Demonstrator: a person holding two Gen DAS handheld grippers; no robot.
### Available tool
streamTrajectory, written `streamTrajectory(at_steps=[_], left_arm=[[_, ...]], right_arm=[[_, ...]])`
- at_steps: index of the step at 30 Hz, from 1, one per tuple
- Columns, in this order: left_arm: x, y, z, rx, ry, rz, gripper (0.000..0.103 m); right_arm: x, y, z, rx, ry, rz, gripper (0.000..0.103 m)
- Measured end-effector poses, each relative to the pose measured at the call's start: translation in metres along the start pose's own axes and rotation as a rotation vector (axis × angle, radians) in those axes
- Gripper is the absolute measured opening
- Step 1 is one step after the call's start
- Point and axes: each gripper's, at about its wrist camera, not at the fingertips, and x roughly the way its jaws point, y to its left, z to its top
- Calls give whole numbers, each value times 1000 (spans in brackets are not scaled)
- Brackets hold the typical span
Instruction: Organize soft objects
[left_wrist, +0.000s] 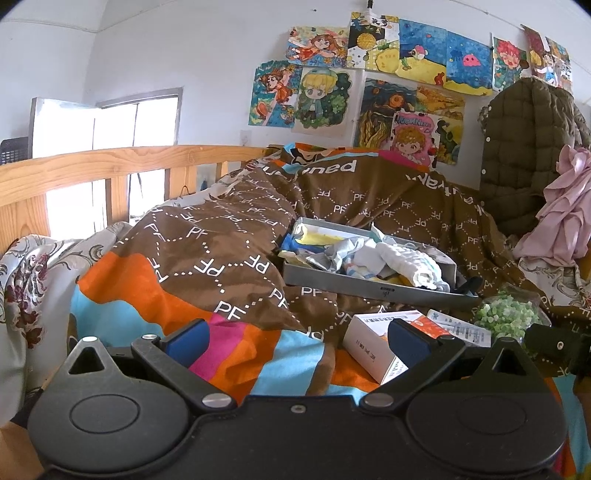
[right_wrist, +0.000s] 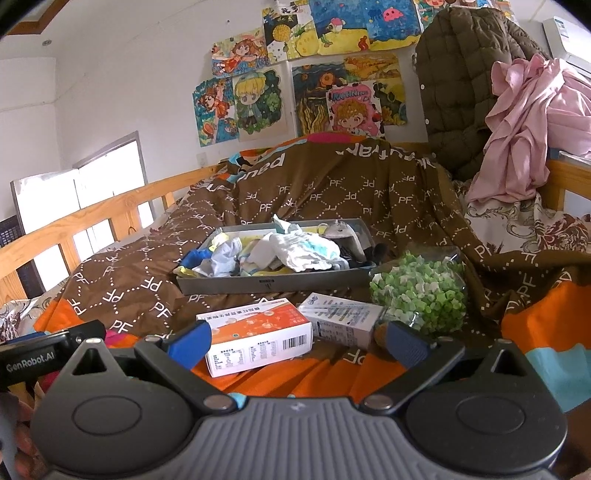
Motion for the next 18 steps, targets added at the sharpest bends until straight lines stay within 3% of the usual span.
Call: streamTrajectory(at_steps=[18], left_arm=[[-1, 3, 3, -2, -5, 5, 102]], right_arm=[[1, 0, -1, -9, 10, -1, 103]])
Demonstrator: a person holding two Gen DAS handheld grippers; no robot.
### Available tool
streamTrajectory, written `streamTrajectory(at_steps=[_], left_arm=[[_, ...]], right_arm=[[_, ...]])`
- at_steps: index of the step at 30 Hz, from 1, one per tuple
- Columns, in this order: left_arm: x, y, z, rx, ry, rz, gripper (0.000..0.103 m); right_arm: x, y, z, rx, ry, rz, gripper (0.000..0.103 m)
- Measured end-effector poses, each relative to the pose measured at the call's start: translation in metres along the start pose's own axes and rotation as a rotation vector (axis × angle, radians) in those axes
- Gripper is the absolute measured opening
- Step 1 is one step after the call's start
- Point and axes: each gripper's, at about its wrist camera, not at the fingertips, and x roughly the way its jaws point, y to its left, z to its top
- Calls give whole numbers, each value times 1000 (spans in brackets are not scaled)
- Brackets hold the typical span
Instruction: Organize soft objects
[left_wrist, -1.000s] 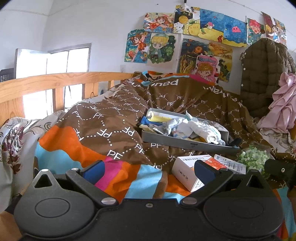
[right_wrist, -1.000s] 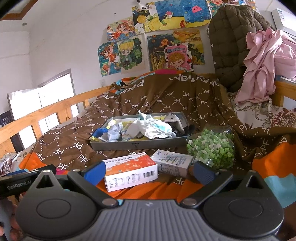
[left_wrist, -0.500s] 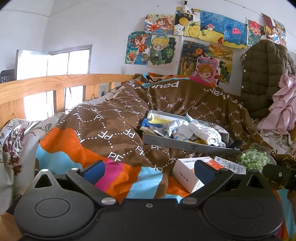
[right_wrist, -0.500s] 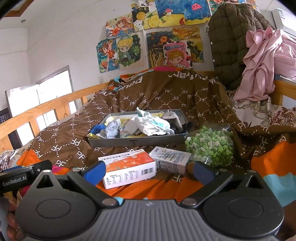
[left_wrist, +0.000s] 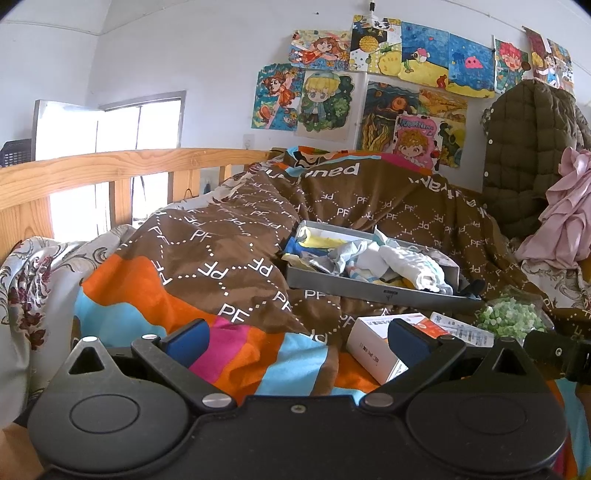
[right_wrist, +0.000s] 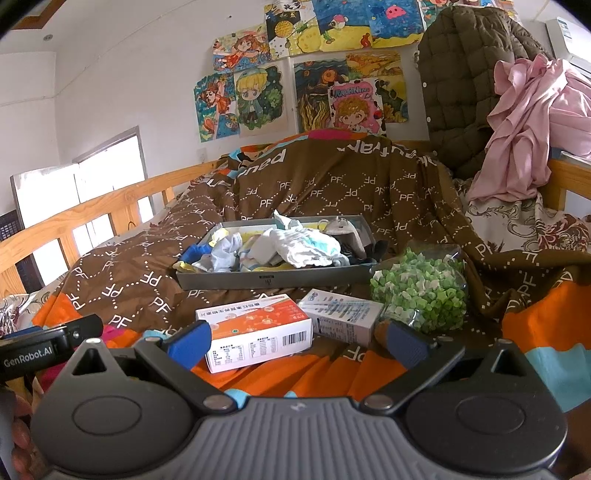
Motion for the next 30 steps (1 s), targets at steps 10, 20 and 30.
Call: streamTrajectory(at_steps=[10, 20, 30], left_arm=[[1, 2, 0, -2, 3, 4, 102], [2, 3, -3, -6, 6, 7, 102], [2, 3, -3, -5, 5, 7, 102]], right_arm=[[0, 1, 0, -1, 1, 0, 103], [0, 1, 0, 1, -2, 0, 103], [0, 1, 0, 0, -1, 0, 103]])
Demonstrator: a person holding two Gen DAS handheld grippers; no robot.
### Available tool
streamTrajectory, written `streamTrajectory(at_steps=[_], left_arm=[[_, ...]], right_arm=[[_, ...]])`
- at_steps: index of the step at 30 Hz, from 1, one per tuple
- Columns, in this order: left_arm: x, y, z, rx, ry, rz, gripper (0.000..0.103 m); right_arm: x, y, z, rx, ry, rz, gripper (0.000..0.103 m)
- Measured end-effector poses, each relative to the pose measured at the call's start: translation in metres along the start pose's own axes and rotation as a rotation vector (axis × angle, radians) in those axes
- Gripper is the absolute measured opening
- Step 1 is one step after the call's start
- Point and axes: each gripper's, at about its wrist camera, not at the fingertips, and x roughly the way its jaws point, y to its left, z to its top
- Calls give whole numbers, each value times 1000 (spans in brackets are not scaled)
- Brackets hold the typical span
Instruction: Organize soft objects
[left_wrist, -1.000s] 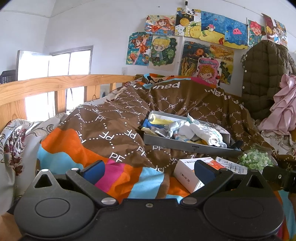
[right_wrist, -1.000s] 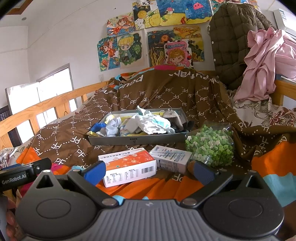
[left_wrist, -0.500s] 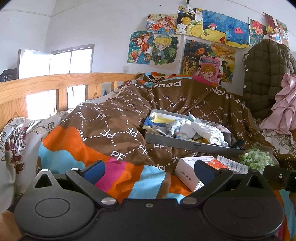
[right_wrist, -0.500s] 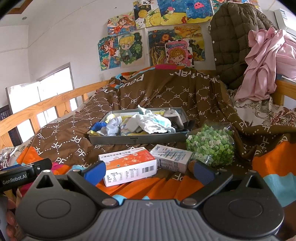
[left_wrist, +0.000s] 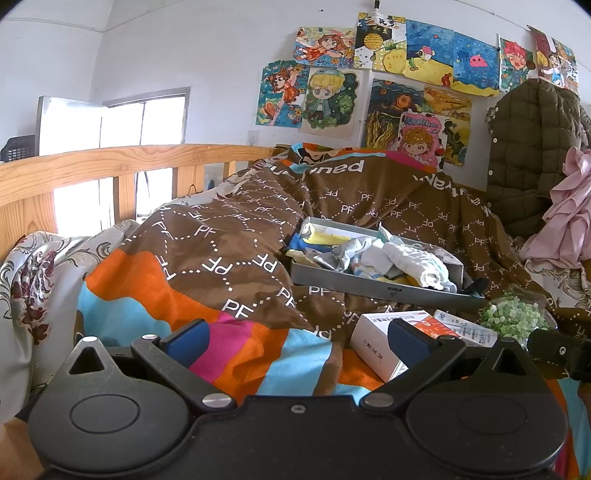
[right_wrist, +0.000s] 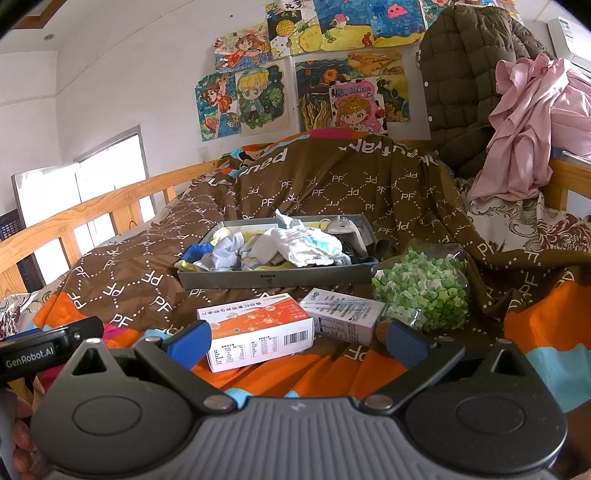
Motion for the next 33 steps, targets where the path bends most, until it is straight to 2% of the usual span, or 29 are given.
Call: streamTrajectory(at_steps=[16, 25, 33], left_arm=[[0, 5, -3, 5, 0, 8, 102], [0, 15, 2, -73, 43, -1, 102], [-1, 11, 3, -70, 54, -2, 102]], right_arm=[[0, 2, -1, -2, -1, 4, 103], [1, 2, -1, -3, 0, 4, 103], [1, 2, -1, -3, 0, 4, 103]])
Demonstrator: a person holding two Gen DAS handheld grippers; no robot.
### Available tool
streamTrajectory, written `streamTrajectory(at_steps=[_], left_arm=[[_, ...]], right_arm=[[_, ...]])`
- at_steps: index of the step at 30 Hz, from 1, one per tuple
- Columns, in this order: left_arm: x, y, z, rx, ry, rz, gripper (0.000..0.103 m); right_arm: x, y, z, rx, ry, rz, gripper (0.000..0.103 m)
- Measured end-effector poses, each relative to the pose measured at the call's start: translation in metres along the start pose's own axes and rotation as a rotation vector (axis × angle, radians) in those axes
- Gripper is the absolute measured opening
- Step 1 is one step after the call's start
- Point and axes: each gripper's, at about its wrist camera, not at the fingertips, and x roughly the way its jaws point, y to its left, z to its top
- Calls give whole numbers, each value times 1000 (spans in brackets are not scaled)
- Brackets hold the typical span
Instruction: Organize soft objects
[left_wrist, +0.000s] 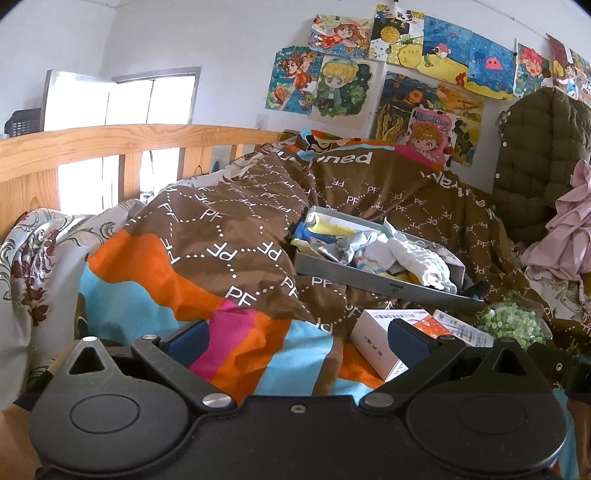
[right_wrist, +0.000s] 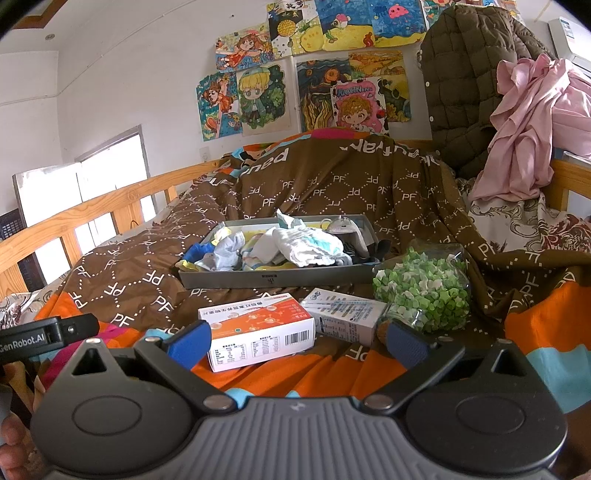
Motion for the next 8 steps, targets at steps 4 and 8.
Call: streamTrajectory(at_steps=[4, 8], left_arm=[[1, 0, 1, 2, 0, 5, 102], [0, -1, 0, 12, -13, 16, 102]], right_arm=[[0, 0, 0, 1, 0, -1, 103], [0, 0, 0, 0, 1, 0, 103]])
